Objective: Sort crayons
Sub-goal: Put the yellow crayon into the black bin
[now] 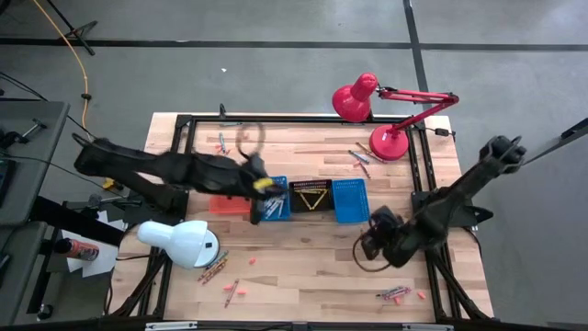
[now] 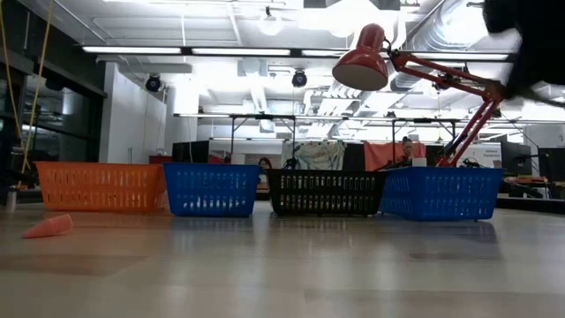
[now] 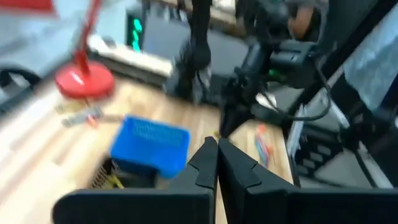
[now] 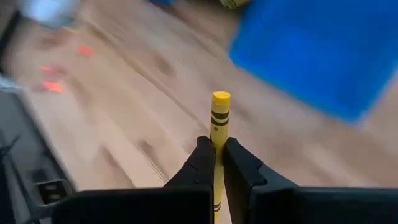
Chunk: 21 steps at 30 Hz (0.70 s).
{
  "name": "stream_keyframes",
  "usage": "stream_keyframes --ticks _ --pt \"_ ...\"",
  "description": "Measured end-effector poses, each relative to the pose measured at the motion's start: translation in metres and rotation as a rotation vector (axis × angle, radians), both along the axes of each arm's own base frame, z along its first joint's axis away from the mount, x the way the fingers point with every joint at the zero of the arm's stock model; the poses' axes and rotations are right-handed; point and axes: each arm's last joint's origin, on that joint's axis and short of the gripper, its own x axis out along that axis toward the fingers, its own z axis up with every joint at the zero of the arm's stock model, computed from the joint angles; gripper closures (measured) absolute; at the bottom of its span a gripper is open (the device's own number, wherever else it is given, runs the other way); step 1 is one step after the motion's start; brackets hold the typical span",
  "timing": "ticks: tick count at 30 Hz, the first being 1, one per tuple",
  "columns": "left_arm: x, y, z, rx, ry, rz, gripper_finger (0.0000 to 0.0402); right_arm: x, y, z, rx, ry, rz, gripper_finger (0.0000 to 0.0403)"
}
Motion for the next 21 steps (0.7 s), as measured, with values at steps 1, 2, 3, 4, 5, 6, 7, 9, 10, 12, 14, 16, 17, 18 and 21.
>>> stream_keyframes --ticks 1,2,3,4,5,6,7,9,10,12,14,16,17,18,21 --pt "-0.007 0.002 0.007 0.011 -0.032 0.011 0.0402 0.002 -0.005 0.007 -0.038 -0.050 0.023 0.0402" --pt "-0.014 0.003 0.013 0.023 -0.057 0.023 0.0402 0.004 -0.009 0.013 -0.074 -0.096 0.055 0.0402" --pt "-0.019 0.004 0.018 0.036 -0.078 0.033 0.0402 0.007 -0.013 0.020 -0.116 -0.145 0.088 0.0402" --pt "-0.025 0.005 0.023 0.049 -0.102 0.041 0.0402 0.011 -0.017 0.026 -0.166 -0.188 0.125 0.0402" --pt "-0.029 0.005 0.027 0.066 -0.114 0.045 0.0402 0.016 -0.021 0.032 -0.214 -0.234 0.158 0.0402" --pt "-0.033 0.005 0.029 0.088 -0.123 0.044 0.0402 0.022 -0.024 0.037 -0.259 -0.275 0.192 0.0402" --pt "-0.035 0.004 0.031 0.109 -0.130 0.035 0.0402 0.027 -0.028 0.041 -0.305 -0.308 0.226 0.0402" --pt "-0.038 0.001 0.033 0.148 -0.140 0.014 0.0402 0.039 -0.034 0.050 -0.381 -0.384 0.281 0.0402" --pt "-0.038 0.000 0.032 0.164 -0.133 0.001 0.0402 0.045 -0.037 0.054 -0.414 -0.427 0.303 0.0402" --pt "-0.038 -0.004 0.031 0.177 -0.136 -0.033 0.0402 0.053 -0.046 0.061 -0.483 -0.483 0.336 0.0402" --pt "-0.035 -0.006 0.023 0.177 -0.170 -0.057 0.0402 0.061 -0.054 0.066 -0.543 -0.527 0.347 0.0403" --pt "-0.029 -0.009 0.007 0.164 -0.214 -0.074 0.0402 0.065 -0.062 0.069 -0.593 -0.546 0.363 0.0403" --pt "-0.026 -0.009 -0.001 0.159 -0.234 -0.076 0.0402 0.066 -0.065 0.071 -0.607 -0.561 0.373 0.0403" --pt "-0.024 -0.008 -0.010 0.153 -0.255 -0.073 0.0402 0.068 -0.069 0.073 -0.619 -0.571 0.379 0.0403" --pt "-0.021 -0.001 -0.032 0.113 -0.325 -0.032 0.0402 0.072 -0.078 0.075 -0.640 -0.597 0.400 0.0403"
